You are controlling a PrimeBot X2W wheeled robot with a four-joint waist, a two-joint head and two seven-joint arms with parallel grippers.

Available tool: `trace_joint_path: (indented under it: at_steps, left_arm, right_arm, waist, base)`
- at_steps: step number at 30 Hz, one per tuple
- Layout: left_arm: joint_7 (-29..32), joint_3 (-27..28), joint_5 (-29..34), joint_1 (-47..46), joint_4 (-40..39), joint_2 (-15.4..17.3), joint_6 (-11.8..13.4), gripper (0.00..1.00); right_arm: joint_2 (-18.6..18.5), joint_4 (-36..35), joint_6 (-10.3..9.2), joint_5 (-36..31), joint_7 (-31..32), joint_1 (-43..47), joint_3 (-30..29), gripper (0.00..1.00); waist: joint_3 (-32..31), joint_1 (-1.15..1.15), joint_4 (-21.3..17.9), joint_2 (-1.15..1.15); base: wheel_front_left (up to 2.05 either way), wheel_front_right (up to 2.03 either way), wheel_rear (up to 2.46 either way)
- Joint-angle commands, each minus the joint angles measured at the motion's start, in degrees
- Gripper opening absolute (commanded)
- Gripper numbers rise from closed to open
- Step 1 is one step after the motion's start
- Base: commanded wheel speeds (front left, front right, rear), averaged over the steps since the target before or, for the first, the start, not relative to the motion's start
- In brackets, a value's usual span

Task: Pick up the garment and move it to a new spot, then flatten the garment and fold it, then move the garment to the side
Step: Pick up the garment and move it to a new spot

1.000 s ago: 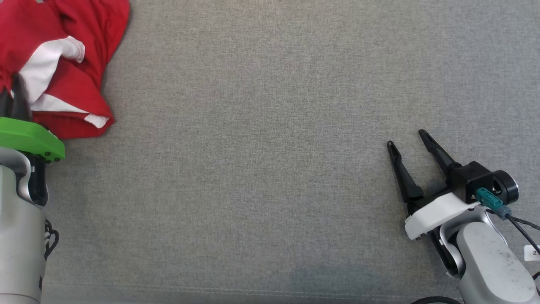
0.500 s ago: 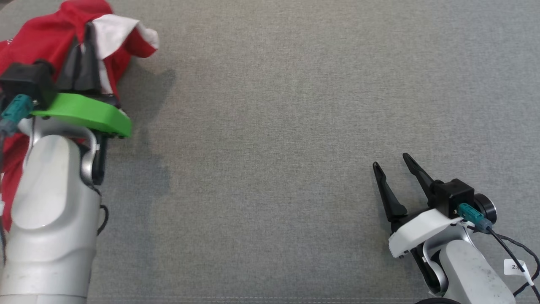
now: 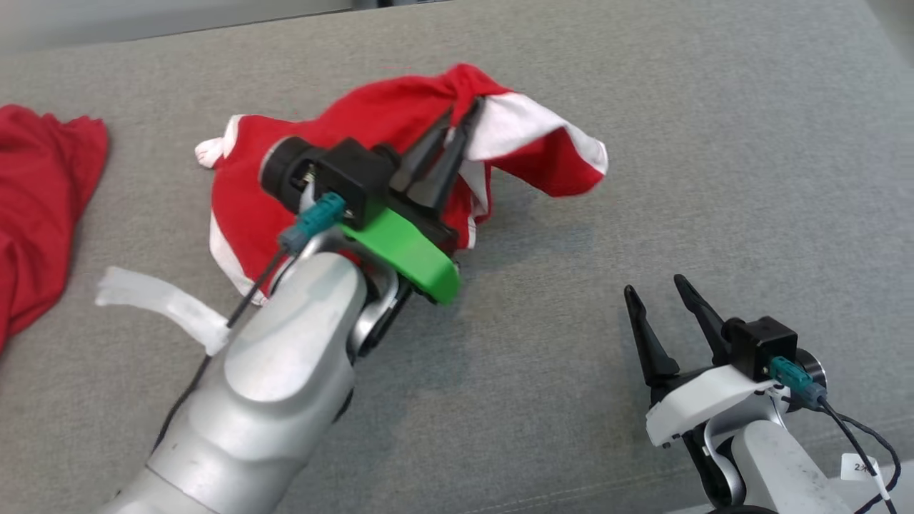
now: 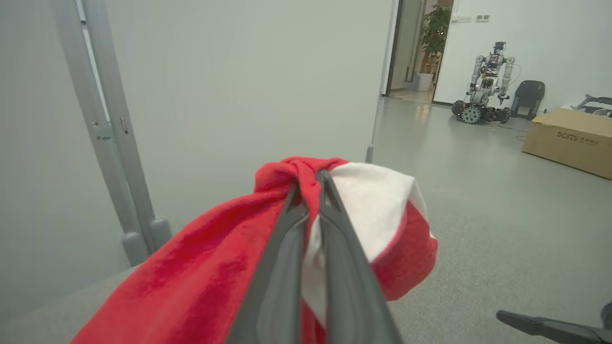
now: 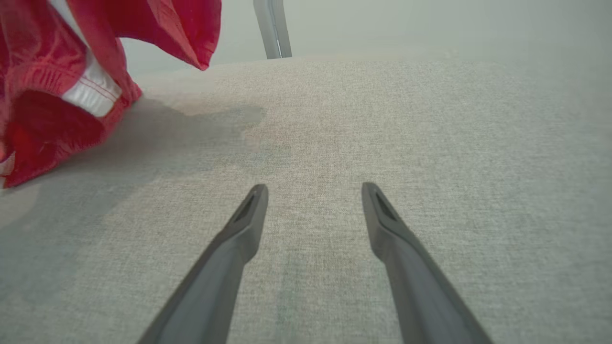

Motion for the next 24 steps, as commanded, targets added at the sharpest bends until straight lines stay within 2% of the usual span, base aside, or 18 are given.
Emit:
trace_joint_path:
  at_steps: [1, 4, 5, 6, 12, 24]
  left_arm:
    - [0.0, -2.2, -0.8, -0.8, 0.3, 0.0, -0.2, 0.00]
    - [0.0, -6.6, -2.8, -1.1, 3.4, 0.5, -0.1, 0.00]
    - [0.0, -7.3, -3.4, -0.9, 4.9, 0.7, -0.1, 0.30]
    - [0.0, -7.3, -3.7, -0.7, 6.2, 0.6, -0.1, 1.00]
    - [0.0, -1.6, -2.8, 3.9, 10.4, 1.3, -0.1, 1.00]
    - [0.0, 21.7, 5.2, 23.2, 4.5, -1.0, 1.7, 1.00]
  right_arm:
    - [0.3, -0.1, -0.10, 0.2, 0.0, 0.4, -0.2, 1.00]
    - [0.9, -0.3, -0.09, 0.2, 0.0, 0.5, -0.5, 1.00]
    - [1.1, -0.3, -0.09, 0.2, 0.0, 0.3, -0.5, 1.00]
    - [1.2, -0.4, -0.10, 0.2, 0.0, 0.2, -0.6, 1.00]
    - [1.9, -0.9, -0.09, 0.2, 0.0, 0.8, -2.4, 1.00]
    - [1.1, -0.5, -0.09, 0.2, 0.0, 2.7, -3.0, 1.00]
  waist:
    - [0.0, 0.00, -4.7, 0.00]
    - [0.6, 0.00, -6.4, 0.00]
    - [0.8, 0.00, -6.8, 0.00]
    - [0.9, 0.00, -7.1, 0.00]
    - [0.3, 0.00, -6.2, 0.00]
    - [-5.5, 0.00, -0.4, 0.00]
  base:
    - [0.00, 0.00, 0.00]
    - [0.00, 0.00, 0.00]
    - [0.00, 0.00, 0.00]
    - [0.00, 0.00, 0.00]
    - [0.00, 0.00, 0.00]
    - [0.00, 0.00, 0.00]
